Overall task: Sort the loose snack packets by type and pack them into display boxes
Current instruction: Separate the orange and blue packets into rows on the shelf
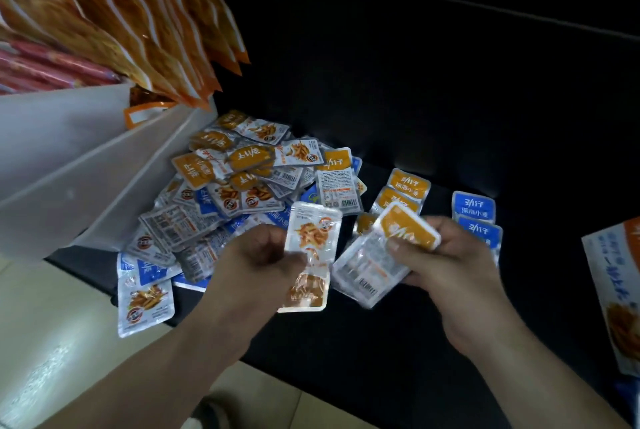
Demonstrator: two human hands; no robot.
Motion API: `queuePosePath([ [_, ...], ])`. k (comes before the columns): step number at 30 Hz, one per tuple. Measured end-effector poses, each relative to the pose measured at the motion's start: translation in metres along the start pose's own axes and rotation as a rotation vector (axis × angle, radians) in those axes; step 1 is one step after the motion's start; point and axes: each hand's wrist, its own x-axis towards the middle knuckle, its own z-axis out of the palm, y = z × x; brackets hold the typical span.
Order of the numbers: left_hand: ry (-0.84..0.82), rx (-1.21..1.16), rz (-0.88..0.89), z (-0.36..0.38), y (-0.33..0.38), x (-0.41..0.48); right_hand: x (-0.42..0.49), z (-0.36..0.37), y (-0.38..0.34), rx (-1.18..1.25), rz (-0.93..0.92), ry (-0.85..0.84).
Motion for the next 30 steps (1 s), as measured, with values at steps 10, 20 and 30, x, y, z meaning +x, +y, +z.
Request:
queuePosePath([
  [10,-0.043,0.072,0.038,0.003,-0.009,-0.002,-0.007,0.004,0.057,-0.856,-0.656,-0.203],
  [20,-0.131,-0.012,-0.005,0.009,-0.007,-0.007,-0.008,-0.01,0.045,-0.406,-0.252,-0.031],
  [30,-0.07,0.792,0.454,0.031,-0.03,-0.006,-0.01,-0.01,0.022,-0.116,0.035,-0.002],
])
